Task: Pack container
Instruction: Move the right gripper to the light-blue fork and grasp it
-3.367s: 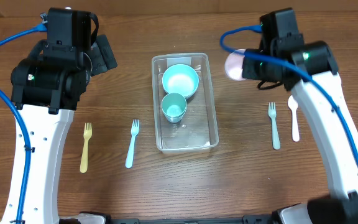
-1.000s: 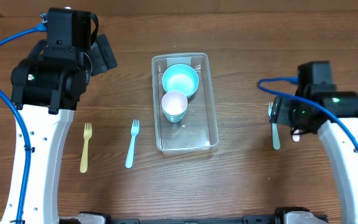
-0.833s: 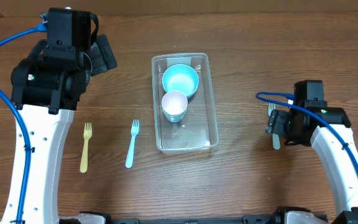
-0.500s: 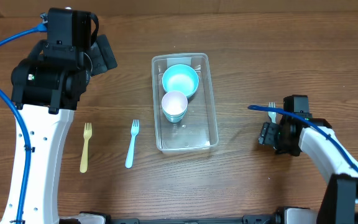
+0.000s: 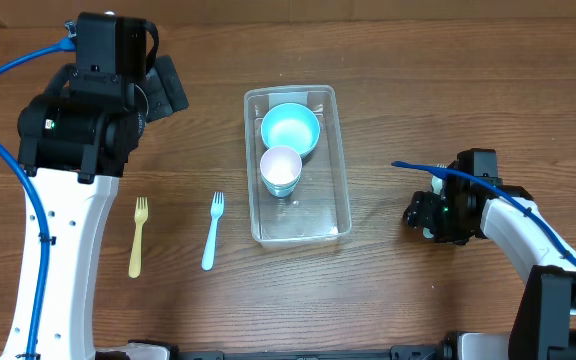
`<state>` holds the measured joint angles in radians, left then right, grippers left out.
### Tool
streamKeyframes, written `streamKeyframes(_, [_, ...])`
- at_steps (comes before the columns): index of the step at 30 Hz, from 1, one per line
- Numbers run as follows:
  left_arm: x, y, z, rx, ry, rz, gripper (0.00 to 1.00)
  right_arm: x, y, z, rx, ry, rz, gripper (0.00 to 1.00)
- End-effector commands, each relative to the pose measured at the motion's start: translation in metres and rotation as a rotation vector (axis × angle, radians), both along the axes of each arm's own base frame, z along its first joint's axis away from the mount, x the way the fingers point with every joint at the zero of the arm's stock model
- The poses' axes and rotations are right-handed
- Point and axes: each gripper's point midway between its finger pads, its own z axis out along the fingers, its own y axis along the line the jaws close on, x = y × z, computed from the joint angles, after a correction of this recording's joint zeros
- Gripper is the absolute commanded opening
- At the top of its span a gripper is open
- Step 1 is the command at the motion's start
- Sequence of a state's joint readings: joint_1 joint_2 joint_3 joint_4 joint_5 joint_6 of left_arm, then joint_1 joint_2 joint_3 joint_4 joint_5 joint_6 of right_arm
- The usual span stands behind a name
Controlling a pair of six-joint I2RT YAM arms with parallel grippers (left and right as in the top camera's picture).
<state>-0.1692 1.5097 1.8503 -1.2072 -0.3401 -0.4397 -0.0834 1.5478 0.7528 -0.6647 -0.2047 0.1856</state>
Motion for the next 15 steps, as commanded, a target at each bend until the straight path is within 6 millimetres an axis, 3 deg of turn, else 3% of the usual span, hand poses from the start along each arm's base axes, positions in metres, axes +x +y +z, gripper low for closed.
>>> streamKeyframes(1, [0.001, 0.002, 0.002, -0.010, -0.009, 0.014, 1.00, -0.006, -0.025, -0.020, -0.148, 0.044, -0.046, 0.78])
streamKeyframes(7, [0.001, 0.002, 0.002, -0.010, -0.009, 0.014, 1.00, 0.030, -0.040, -0.016, -0.219, -0.116, -0.109, 0.77])
streamKeyframes(12, [0.001, 0.002, 0.002, -0.010, -0.008, 0.014, 1.00, 0.022, -0.040, -0.026, -0.219, -0.112, -0.109, 0.66])
streamKeyframes(15, [0.001, 0.002, 0.002, -0.010, -0.009, 0.014, 1.00, 0.020, -0.040, -0.028, -0.218, -0.112, -0.122, 0.54])
